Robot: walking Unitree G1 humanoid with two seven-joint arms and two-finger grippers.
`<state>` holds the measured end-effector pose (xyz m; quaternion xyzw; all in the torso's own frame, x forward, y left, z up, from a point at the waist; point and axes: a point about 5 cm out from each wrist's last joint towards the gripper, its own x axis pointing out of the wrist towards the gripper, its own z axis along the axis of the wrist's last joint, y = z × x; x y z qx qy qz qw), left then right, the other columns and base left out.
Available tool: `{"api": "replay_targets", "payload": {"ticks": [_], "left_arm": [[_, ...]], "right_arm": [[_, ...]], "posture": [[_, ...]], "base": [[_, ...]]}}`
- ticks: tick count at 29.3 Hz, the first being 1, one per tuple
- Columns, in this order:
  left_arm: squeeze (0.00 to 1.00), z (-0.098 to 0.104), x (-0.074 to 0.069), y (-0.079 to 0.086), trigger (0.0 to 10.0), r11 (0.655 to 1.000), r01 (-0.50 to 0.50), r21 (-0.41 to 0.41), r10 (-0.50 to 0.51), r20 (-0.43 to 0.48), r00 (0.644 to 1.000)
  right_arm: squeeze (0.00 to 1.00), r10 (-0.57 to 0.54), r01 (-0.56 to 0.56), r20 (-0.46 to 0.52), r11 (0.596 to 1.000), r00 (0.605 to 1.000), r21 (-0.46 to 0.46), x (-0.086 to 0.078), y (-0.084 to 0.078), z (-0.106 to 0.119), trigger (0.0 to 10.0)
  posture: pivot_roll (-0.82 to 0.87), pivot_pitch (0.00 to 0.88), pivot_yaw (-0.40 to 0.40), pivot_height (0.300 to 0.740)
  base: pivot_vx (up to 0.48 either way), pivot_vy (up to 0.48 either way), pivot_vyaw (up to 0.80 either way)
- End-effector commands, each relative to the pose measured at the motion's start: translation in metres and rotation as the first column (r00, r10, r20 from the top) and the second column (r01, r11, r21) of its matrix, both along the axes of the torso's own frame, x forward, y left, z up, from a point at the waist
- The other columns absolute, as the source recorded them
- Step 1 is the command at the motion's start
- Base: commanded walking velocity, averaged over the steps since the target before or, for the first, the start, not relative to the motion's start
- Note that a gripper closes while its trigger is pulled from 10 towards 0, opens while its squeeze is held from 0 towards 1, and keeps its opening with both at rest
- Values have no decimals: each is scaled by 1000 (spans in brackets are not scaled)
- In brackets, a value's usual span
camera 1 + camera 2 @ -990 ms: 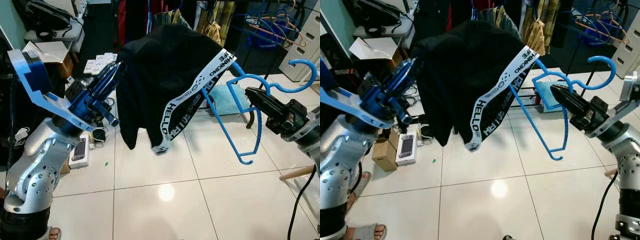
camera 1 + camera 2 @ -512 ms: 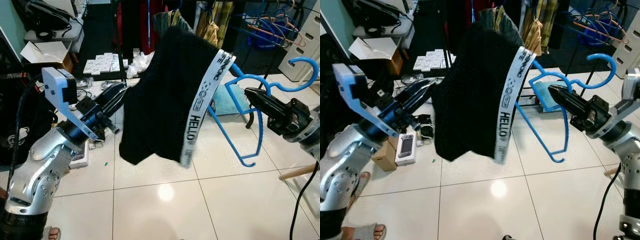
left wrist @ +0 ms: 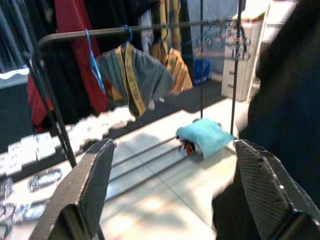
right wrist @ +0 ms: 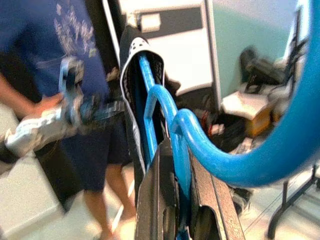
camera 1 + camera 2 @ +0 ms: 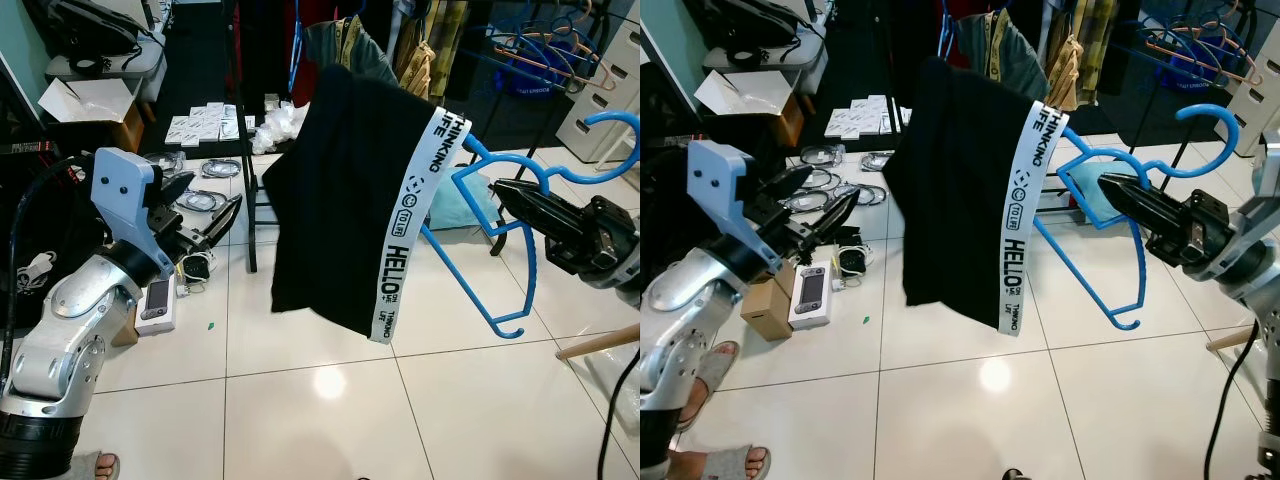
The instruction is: Hang hanger
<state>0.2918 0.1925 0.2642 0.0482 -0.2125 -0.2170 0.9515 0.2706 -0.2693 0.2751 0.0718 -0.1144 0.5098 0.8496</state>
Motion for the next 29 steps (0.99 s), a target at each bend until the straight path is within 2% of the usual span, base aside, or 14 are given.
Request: {"api": "replay_targets", "payload": {"ticks": [1,7,8,10,11,13,14,15,16,18,20,23,27,29], "left_arm": [[1000,29,-8,9,10000,1000,4,-10,-2,123,992],[1000,43,-11,13,10000,999,36,-41,-29,162,986],[820,52,-18,13,10000,984,131,-121,-106,192,976],[820,52,-18,13,10000,984,131,-121,-106,192,976],[0,60,-28,11,10000,950,258,-177,-215,231,949],[0,60,-28,11,10000,950,258,-177,-215,231,949],[0,64,-39,7,10000,902,394,-179,-344,255,904],[0,64,-39,7,10000,902,394,-179,-344,255,904],[0,60,-51,1,10000,856,503,-117,-468,236,852],[0,60,-51,1,10000,856,503,-117,-468,236,852],[0,50,-56,-8,10000,816,578,15,-574,152,805],[0,48,-53,-11,10000,797,596,94,-603,103,791],[0,50,-51,-14,10000,756,633,169,-648,57,759],[0,50,-51,-14,10000,756,633,169,-648,57,759]], "right_arm": [[0,-1,1,-11,998,1000,-65,-2,-9,2,10000],[0,-18,17,-8,995,1000,-94,-2,-17,6,10000],[0,-14,13,-9,994,1000,-105,-4,-19,8,10000],[0,-14,13,-9,994,1000,-105,-4,-19,8,10000],[0,4,-6,-19,993,1000,-120,-6,-20,9,10000],[0,4,-6,-19,993,1000,-120,-6,-20,9,10000],[0,33,-37,-36,991,999,-128,-9,-22,9,10000],[0,33,-37,-36,991,999,-128,-9,-22,9,10000],[0,75,-84,-61,984,995,-159,-14,-24,11,10000],[0,75,-84,-61,984,995,-159,-14,-24,11,10000],[0,141,-162,-105,958,984,-235,-18,-22,13,10000],[0,180,-212,-131,933,975,-291,-17,-18,13,10000],[0,215,-250,-141,910,966,-332,-14,-13,12,10000],[0,215,-250,-141,910,966,-332,-14,-13,12,10000]], "posture": [[-11,157,-12,740],[-10,157,-11,740],[-8,156,-11,740],[-8,156,-11,740],[-8,156,-9,740],[-8,156,-9,740],[-2,156,-10,740],[-2,156,-10,740],[-1,155,-9,740],[-1,155,-9,740],[-7,150,-5,740],[-7,144,-3,740],[1,139,2,740],[1,139,2,740]], "base": [[0,0,0],[0,0,0],[0,0,0],[0,0,0],[0,0,0],[0,0,0],[0,0,0],[0,0,0],[0,0,0],[0,0,0],[0,0,0],[0,0,0],[0,0,0],[0,0,0]]}}
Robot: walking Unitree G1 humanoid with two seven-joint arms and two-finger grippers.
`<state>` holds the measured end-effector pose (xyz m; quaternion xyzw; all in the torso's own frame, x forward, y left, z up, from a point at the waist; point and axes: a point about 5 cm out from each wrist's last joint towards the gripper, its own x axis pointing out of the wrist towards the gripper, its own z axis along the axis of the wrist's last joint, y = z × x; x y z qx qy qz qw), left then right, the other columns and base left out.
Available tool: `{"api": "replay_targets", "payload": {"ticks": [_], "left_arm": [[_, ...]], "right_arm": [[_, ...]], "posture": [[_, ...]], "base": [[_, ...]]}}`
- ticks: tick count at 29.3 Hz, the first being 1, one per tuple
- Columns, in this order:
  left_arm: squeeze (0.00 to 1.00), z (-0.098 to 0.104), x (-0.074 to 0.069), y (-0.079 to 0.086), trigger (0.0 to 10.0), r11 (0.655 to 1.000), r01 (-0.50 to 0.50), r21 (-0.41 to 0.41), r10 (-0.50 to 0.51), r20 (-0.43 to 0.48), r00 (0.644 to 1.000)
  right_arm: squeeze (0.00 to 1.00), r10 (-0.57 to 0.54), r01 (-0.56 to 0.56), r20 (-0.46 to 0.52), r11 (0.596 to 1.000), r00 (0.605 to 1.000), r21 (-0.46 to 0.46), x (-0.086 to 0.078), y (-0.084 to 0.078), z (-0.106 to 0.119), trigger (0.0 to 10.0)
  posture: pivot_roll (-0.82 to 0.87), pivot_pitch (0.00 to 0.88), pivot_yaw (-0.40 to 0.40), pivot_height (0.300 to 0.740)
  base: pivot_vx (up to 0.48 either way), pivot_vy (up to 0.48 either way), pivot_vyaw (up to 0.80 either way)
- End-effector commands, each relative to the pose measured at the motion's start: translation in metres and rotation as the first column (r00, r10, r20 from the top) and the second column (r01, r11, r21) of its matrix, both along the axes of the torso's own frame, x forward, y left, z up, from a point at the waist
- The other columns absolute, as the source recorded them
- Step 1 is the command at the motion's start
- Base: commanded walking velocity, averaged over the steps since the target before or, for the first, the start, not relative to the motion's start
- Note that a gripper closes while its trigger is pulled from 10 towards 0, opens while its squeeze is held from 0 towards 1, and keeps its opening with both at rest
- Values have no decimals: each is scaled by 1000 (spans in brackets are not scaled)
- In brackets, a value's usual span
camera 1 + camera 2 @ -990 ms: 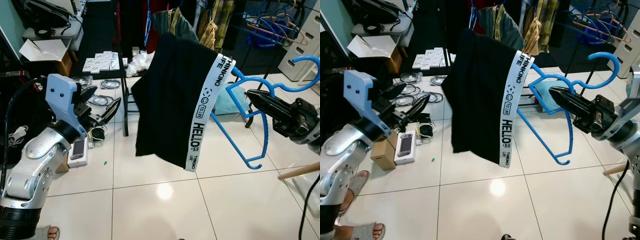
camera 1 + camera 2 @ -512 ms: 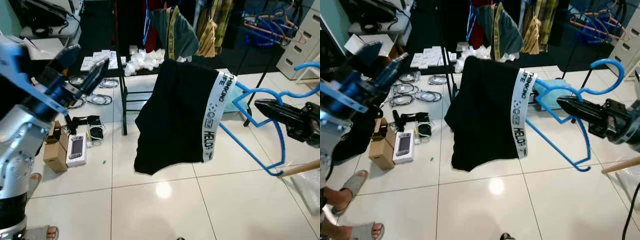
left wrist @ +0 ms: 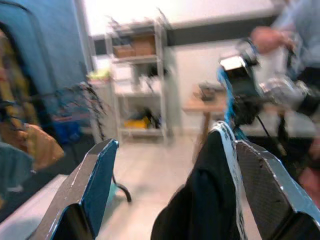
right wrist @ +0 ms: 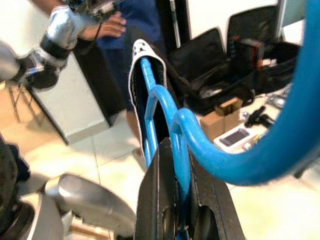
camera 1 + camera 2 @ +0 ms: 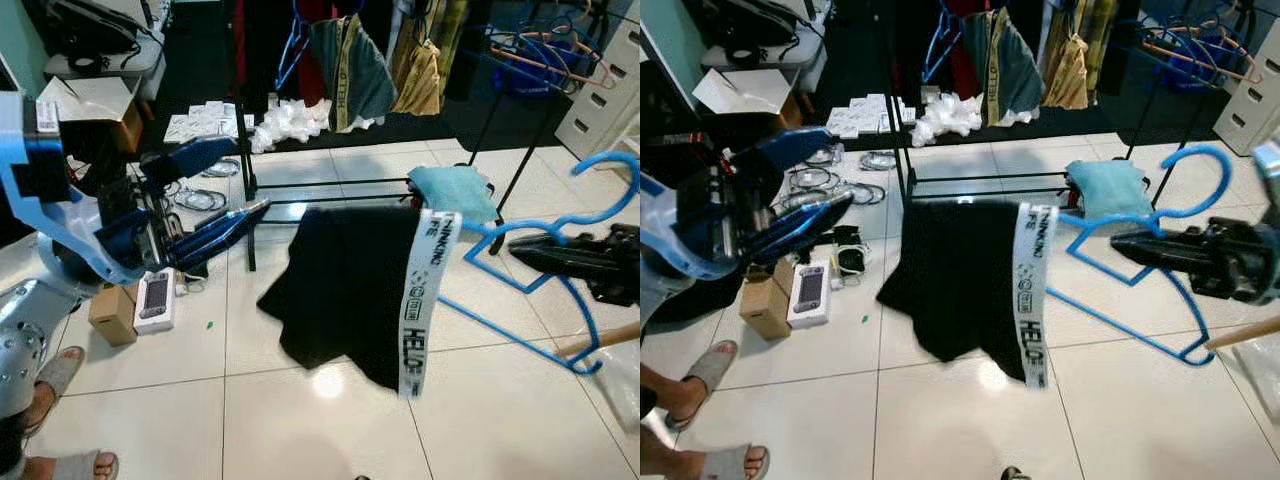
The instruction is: Hang hanger
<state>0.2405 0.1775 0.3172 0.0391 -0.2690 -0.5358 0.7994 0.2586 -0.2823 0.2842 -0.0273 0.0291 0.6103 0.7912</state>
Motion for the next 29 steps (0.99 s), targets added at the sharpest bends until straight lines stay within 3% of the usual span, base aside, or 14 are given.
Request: {"api": "replay_targets", "payload": {"ticks": [1,2,8,9,10,11,13,14,17,18,20,29], "left_arm": [[0,-1,1,-1,10000,996,23,87,-23,-3,1000],[0,4,2,-1,10000,991,49,123,-49,-1,999],[0,7,3,-3,10000,986,75,147,-74,-11,997],[0,8,1,-6,10000,971,135,198,-131,-34,991],[0,8,1,-6,10000,971,135,198,-131,-34,991],[0,3,-1,-12,10000,938,199,284,-178,-98,979],[0,3,-1,-12,10000,938,199,284,-178,-98,979],[0,-3,-1,-17,10000,910,229,346,-181,-166,969],[0,-3,-1,-17,10000,910,229,346,-181,-166,969],[0,-11,2,-22,10000,882,244,402,-159,-235,959],[0,-18,6,-26,10000,872,239,426,-121,-286,951],[0,-21,19,-28,10000,877,162,452,-36,-275,961]], "right_arm": [[0,33,-32,16,999,999,-40,0,4,3,10000],[0,45,-43,30,997,999,-66,4,9,2,10000],[0,59,-56,39,995,997,-81,7,13,2,10000],[0,78,-72,57,993,995,-98,10,20,3,10000],[0,78,-72,57,993,995,-98,10,20,3,10000],[0,102,-92,88,990,991,-105,14,30,6,10000],[0,102,-92,88,990,991,-105,14,30,6,10000],[0,125,-113,113,988,986,-106,17,38,8,10000],[0,125,-113,113,988,986,-106,17,38,8,10000],[0,140,-126,136,986,981,-106,19,45,10,10000],[0,140,-123,158,986,978,-109,22,51,9,10000],[0,111,-90,192,989,975,-116,30,55,8,10000]], "posture": [[5,136,4,740],[8,135,4,740],[13,132,6,740],[17,129,8,740],[17,129,8,740],[26,124,13,740],[26,124,13,740],[29,124,16,740],[29,124,16,740],[30,124,20,740],[28,124,25,740],[30,124,28,740]], "base": [[0,0,0],[0,0,0],[0,0,0],[0,0,0],[0,0,0],[0,0,0],[0,0,0],[0,0,0],[0,0,0],[0,0,0],[0,0,0],[0,0,0]]}}
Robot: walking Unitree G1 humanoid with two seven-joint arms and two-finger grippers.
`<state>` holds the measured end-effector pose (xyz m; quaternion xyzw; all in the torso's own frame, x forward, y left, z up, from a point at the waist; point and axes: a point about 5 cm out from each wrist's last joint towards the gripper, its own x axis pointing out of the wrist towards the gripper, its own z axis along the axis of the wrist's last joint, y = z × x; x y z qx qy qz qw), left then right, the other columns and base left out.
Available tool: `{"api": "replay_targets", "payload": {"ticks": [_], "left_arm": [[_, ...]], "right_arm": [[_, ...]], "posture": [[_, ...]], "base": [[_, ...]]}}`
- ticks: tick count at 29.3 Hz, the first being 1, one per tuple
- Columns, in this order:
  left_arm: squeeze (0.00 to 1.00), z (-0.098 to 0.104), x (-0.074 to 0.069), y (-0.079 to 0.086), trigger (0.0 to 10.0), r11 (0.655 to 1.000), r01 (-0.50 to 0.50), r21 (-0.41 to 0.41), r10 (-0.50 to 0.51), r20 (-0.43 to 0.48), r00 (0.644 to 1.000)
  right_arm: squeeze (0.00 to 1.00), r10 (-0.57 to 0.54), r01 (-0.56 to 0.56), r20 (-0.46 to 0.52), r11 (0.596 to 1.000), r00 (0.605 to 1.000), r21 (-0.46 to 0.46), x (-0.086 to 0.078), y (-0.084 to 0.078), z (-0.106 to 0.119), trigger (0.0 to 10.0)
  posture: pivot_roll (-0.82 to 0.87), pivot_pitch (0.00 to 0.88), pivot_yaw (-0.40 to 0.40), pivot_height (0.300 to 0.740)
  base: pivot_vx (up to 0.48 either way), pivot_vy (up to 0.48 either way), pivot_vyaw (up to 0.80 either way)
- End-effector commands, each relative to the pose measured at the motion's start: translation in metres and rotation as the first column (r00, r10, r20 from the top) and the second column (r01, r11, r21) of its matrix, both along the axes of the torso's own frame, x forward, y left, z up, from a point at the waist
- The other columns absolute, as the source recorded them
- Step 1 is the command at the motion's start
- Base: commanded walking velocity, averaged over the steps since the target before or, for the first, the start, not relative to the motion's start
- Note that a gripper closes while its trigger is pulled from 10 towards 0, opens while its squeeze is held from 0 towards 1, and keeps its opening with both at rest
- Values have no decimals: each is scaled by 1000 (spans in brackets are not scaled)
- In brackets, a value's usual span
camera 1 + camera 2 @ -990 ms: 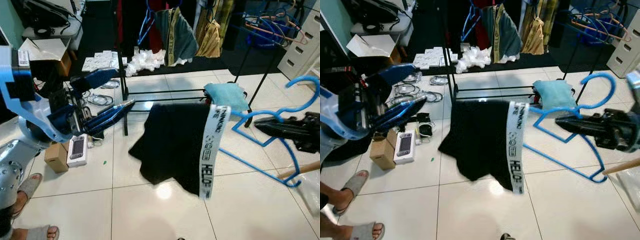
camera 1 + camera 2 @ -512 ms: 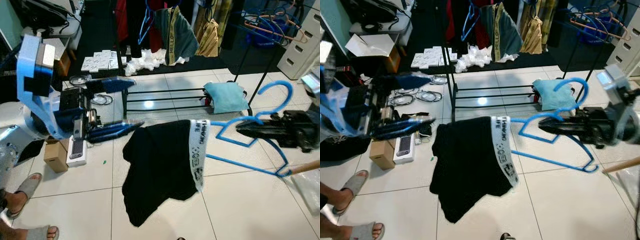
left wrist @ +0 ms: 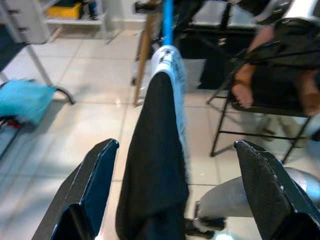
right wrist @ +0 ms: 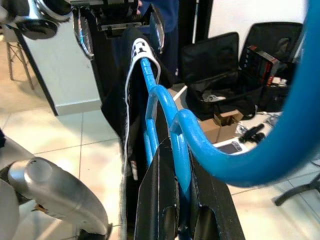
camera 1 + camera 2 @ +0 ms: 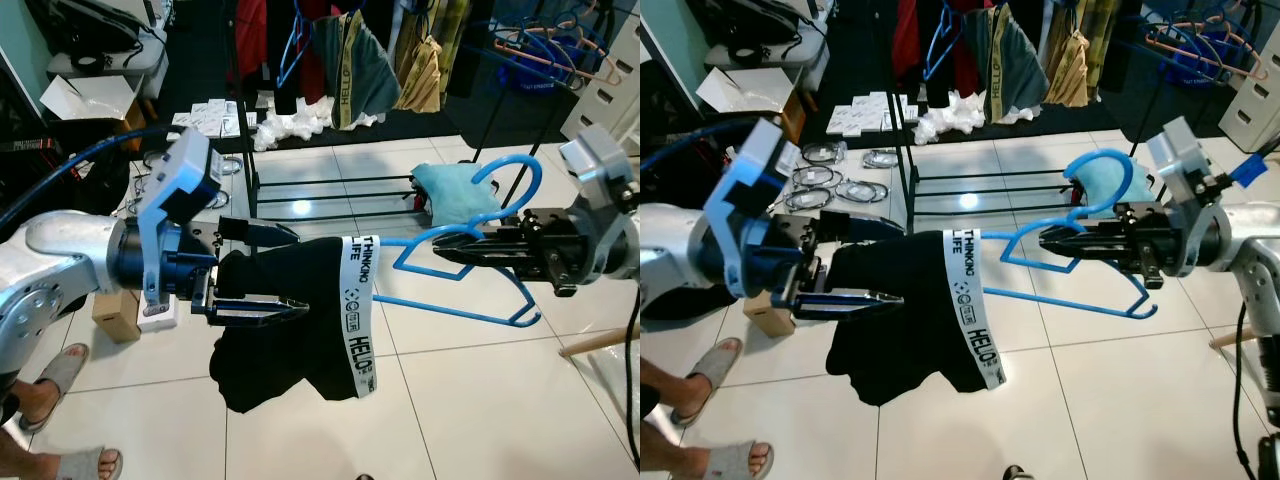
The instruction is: Hang hanger
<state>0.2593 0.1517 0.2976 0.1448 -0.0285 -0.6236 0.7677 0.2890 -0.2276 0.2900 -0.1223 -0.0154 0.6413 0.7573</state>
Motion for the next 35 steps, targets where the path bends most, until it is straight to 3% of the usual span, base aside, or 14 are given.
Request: {"api": "replay_targets", "payload": {"ticks": [1,3,4,6,7,8,9,10,12,21,22,25,28,35], "left_arm": [[0,6,10,0,10000,997,-78,-26,80,61,995],[0,6,10,0,10000,997,-78,-26,80,61,995],[0,23,24,10,10000,966,-221,-131,238,133,962],[0,23,24,10,10000,966,-221,-131,238,133,962],[0,38,34,23,10000,908,-353,-227,398,200,895],[0,38,34,23,10000,908,-353,-227,398,200,895],[0,46,39,37,10000,840,-446,-310,520,224,824],[0,46,39,37,10000,840,-446,-310,520,224,824],[0,43,39,47,10000,743,-542,-392,643,195,740],[0,5,37,32,10000,626,-655,-422,735,39,677],[0,5,37,32,10000,626,-655,-422,735,39,677],[0,-30,35,-3,10000,541,-726,-424,774,-86,627],[0,-34,34,-8,10000,529,-733,-427,779,-98,619],[0,-42,30,-23,10000,428,-784,-448,846,-106,522]], "right_arm": [[0,-51,51,35,999,998,-7,6,-1,1,10000],[0,-51,51,35,999,998,-7,6,-1,1,10000],[0,-158,157,60,987,986,26,16,-5,2,10000],[0,-158,157,60,987,986,26,16,-5,2,10000],[0,-250,246,69,967,966,62,24,-8,1,10000],[0,-250,246,69,967,966,62,24,-8,1,10000],[0,-330,323,65,942,942,93,31,-10,0,10000],[0,-330,323,65,942,942,93,31,-10,0,10000],[0,-464,454,56,881,884,134,43,-13,-2,10000],[0,-583,561,49,799,811,219,56,-14,1,10000],[0,-583,561,49,799,811,219,56,-14,1,10000],[0,-528,497,16,808,849,316,56,6,3,10000],[0,-516,484,11,811,857,328,55,10,3,10000],[0,-408,387,-28,839,912,383,47,34,-3,10000]], "posture": [[31,126,28,740],[31,126,28,740],[26,129,26,740],[26,129,26,740],[28,132,20,740],[28,132,20,740],[27,137,16,740],[27,137,16,740],[27,140,11,740],[18,151,-2,740],[18,151,-2,740],[13,155,-5,740],[13,155,-5,740],[9,159,-10,740]], "base": [[0,0,0],[0,0,0],[0,0,0],[0,0,0],[0,0,0],[0,0,0],[0,0,0],[0,0,0],[0,0,0],[0,0,0],[0,0,0],[0,0,0],[0,0,0],[0,0,0]]}}
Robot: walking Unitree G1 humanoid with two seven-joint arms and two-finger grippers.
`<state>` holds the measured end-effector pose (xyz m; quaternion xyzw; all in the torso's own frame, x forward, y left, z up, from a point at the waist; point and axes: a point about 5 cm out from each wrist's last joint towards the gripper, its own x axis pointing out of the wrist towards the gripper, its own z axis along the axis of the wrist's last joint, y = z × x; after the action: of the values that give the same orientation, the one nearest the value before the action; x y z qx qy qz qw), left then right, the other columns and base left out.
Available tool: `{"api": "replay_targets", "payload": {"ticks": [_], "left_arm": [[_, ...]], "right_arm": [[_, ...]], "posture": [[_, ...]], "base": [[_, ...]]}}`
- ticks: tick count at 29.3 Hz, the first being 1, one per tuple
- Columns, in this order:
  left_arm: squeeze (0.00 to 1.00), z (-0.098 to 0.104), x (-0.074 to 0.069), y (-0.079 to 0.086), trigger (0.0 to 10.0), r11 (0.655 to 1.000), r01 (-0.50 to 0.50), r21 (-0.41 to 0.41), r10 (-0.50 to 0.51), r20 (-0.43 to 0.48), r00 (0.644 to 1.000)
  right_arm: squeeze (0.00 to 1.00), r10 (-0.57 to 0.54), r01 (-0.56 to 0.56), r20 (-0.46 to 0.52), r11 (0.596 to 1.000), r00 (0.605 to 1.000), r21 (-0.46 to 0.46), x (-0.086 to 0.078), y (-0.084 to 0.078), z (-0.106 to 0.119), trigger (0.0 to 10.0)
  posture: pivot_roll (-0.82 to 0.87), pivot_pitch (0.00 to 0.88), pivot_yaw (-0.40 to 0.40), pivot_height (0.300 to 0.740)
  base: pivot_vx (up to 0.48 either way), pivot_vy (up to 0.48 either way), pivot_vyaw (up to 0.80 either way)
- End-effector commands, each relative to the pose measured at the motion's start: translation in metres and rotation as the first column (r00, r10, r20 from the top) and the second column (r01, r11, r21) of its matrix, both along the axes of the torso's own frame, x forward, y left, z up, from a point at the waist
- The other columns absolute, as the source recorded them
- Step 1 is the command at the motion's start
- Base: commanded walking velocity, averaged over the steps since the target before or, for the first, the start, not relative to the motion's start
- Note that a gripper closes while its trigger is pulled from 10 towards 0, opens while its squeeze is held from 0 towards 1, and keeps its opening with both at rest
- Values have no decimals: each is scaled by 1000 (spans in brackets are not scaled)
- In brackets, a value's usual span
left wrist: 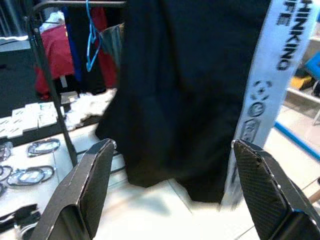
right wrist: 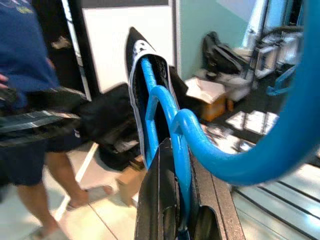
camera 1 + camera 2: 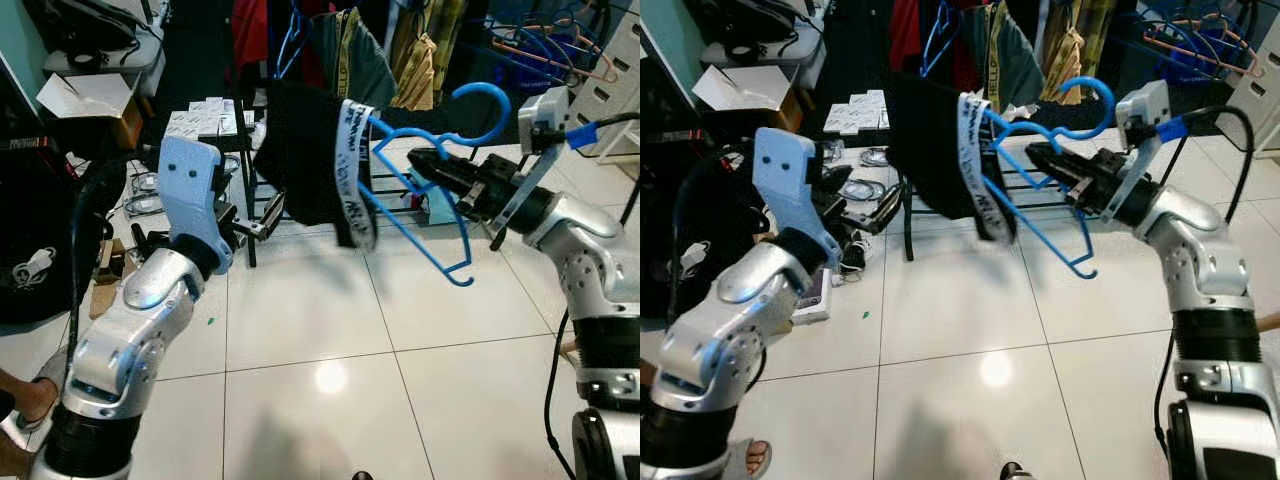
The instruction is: Hang hanger
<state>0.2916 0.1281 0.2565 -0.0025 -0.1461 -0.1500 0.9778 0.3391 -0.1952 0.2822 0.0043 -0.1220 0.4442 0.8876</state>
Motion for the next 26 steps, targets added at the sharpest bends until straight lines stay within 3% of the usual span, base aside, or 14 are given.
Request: {"api": "replay_targets", "payload": {"ticks": [1,11,19,26], "left_arm": [[0,-1,-3,0,10000,1000,-27,8,27,5,1000],[0,1,-8,-5,10000,994,-111,-3,112,26,993],[0,-1,-11,-12,10000,994,-105,-19,105,21,994],[0,-9,-18,-29,10000,997,-50,-52,49,-14,999]], "right_arm": [[0,18,-18,20,1000,1000,18,-3,2,5,10000],[0,37,-41,40,995,998,91,-4,11,10,10000],[0,47,-51,41,992,998,112,-2,19,11,10000],[0,104,-109,41,986,994,128,-2,34,14,10000]], "posture": [[9,159,-10,740],[9,159,-17,740],[12,155,-22,740],[6,149,-30,740]], "base": [[0,0,0],[0,0,0],[0,0,0],[0,0,0]]}}
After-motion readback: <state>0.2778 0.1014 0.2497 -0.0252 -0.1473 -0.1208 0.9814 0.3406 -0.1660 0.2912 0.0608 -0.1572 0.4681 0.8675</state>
